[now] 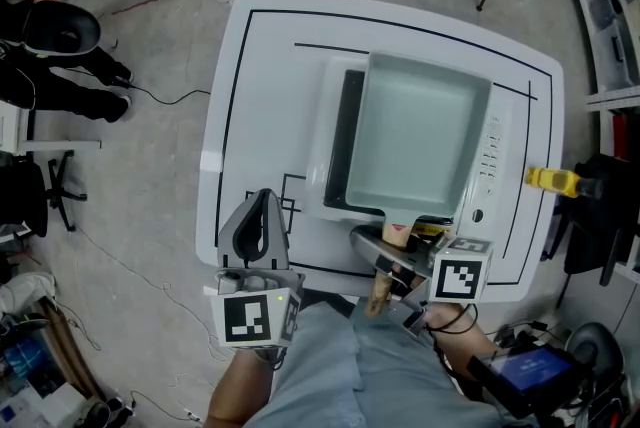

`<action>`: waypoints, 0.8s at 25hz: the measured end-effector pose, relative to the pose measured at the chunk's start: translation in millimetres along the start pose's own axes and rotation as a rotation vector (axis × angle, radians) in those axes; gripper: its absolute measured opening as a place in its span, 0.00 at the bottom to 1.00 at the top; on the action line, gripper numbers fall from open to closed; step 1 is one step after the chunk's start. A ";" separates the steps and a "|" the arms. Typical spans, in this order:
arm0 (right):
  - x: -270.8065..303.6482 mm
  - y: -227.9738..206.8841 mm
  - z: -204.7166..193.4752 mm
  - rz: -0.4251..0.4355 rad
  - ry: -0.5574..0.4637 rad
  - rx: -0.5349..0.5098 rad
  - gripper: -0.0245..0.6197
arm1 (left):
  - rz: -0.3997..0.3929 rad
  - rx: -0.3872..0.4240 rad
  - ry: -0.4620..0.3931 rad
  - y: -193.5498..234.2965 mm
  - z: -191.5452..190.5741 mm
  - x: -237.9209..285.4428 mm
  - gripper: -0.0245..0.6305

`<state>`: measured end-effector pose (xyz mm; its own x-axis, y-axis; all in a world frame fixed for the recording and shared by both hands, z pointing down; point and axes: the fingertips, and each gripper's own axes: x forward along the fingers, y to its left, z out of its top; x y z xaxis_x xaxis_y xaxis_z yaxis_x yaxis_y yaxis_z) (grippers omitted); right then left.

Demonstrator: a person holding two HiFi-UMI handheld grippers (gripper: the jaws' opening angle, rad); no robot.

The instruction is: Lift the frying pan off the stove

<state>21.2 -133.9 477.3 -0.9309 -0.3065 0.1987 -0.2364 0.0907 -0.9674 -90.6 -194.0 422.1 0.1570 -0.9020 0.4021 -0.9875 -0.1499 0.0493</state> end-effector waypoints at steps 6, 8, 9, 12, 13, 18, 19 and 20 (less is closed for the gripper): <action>-3.1 13.5 5.6 0.009 -0.001 -0.038 0.15 | -0.007 0.002 -0.026 -3.5 8.4 -2.1 0.07; -5.8 24.5 4.5 0.018 -0.008 -0.035 0.15 | -0.014 0.003 -0.038 -5.6 14.8 -8.8 0.07; -6.8 31.9 3.7 0.024 -0.013 -0.031 0.15 | -0.018 0.004 -0.044 -5.8 19.3 -13.6 0.07; -8.2 55.8 10.1 0.042 -0.035 -0.043 0.15 | -0.030 0.008 -0.083 -4.7 38.9 -22.9 0.07; -9.0 62.5 15.1 0.045 -0.045 -0.057 0.15 | -0.036 0.011 -0.103 -4.9 46.0 -23.6 0.07; -22.7 92.5 25.4 0.051 -0.091 -0.104 0.15 | -0.065 0.018 -0.157 -12.4 69.1 -38.1 0.07; -26.6 98.3 24.9 0.054 -0.101 -0.107 0.15 | -0.072 0.018 -0.161 -14.8 71.4 -42.6 0.07; -30.8 103.3 23.9 0.055 -0.111 -0.108 0.15 | -0.078 0.018 -0.163 -17.3 72.9 -47.0 0.07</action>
<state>32.1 -137.7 367.5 -0.9081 -0.4008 0.1210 -0.2195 0.2096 -0.9528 -79.8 -178.6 335.7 0.2355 -0.9408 0.2440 -0.9719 -0.2284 0.0575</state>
